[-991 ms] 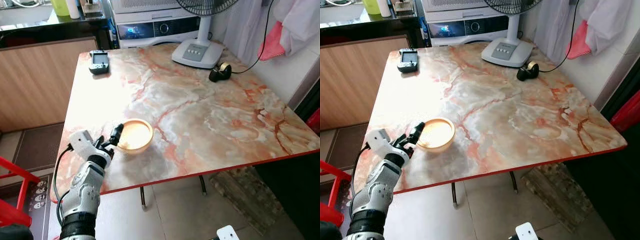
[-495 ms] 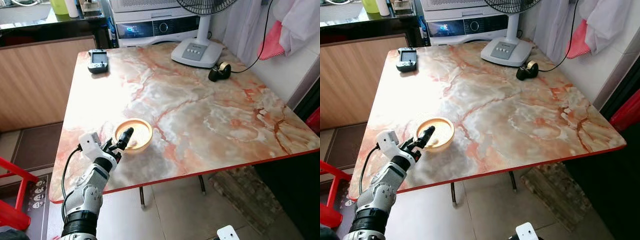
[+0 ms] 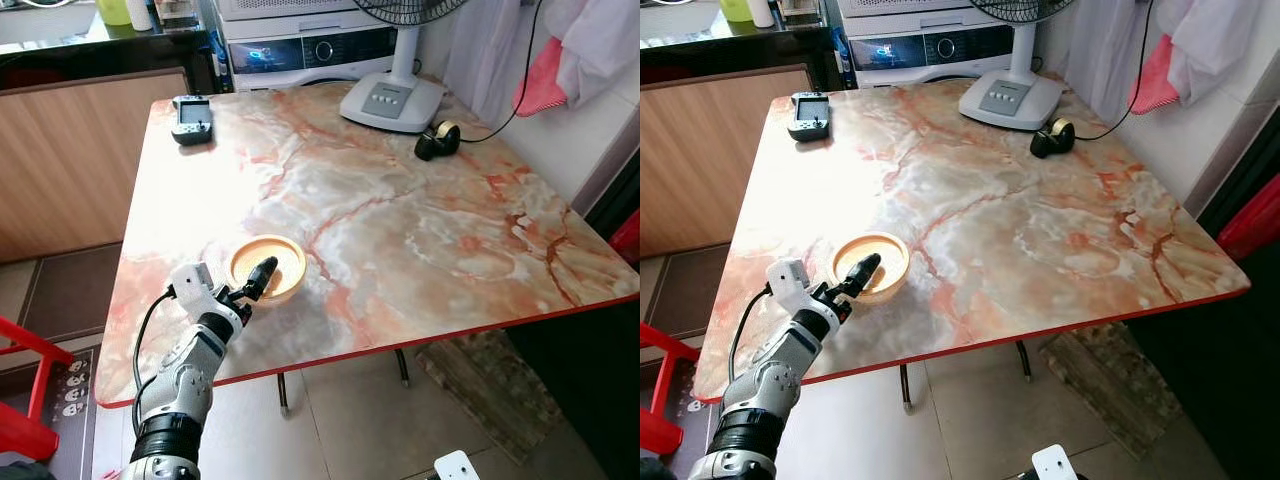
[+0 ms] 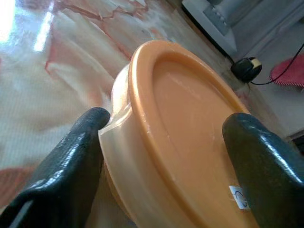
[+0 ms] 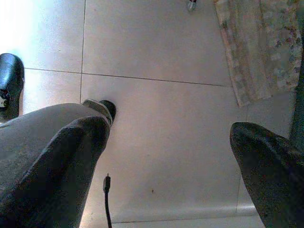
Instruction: Restocking fridge
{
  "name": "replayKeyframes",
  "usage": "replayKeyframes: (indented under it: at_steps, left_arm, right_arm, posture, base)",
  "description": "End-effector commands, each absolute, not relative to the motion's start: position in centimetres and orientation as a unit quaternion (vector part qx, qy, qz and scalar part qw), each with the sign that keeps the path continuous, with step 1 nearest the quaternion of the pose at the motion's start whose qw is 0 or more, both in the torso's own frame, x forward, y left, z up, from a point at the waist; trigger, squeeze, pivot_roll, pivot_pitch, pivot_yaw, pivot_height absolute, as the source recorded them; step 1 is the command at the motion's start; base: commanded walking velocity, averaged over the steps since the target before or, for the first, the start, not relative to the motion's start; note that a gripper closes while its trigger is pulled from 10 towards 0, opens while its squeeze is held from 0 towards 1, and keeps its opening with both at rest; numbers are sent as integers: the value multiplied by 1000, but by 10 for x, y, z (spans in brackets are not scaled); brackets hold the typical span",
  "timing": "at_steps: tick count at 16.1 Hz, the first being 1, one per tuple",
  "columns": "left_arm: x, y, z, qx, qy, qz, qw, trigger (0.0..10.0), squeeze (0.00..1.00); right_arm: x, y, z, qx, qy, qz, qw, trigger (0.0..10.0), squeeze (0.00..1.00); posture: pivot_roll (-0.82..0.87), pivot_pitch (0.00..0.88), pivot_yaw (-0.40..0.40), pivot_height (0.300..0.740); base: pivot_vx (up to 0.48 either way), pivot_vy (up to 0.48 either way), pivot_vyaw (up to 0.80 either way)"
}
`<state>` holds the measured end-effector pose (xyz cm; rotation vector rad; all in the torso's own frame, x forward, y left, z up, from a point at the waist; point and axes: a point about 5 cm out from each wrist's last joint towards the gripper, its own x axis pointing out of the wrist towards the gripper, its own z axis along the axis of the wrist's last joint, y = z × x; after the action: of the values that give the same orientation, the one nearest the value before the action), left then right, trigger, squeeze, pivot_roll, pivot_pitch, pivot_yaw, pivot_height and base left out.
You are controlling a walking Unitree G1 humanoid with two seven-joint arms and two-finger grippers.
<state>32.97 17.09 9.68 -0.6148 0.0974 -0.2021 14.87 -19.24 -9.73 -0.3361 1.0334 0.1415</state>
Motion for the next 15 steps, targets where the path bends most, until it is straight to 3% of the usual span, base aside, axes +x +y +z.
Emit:
replayKeyframes:
  at_steps: [1, 15]
  left_arm:
    - [332, 169, 97, -300, 47, -102, 947, 0, 0]
    - [335, 173, 112, -311, 5, -93, 946, 0, 0]
  right_arm:
    - [147, -194, -98, -160, 493, 65, 853, 10000, 0]
    - [147, -196, -97, -164, 491, 66, 853, 10000, 0]
  posture:
    - [-140, 57, -23, 740]
    - [-139, 58, -34, 740]
  base:
    - [0, 0, 0]
    - [0, 0, 0]
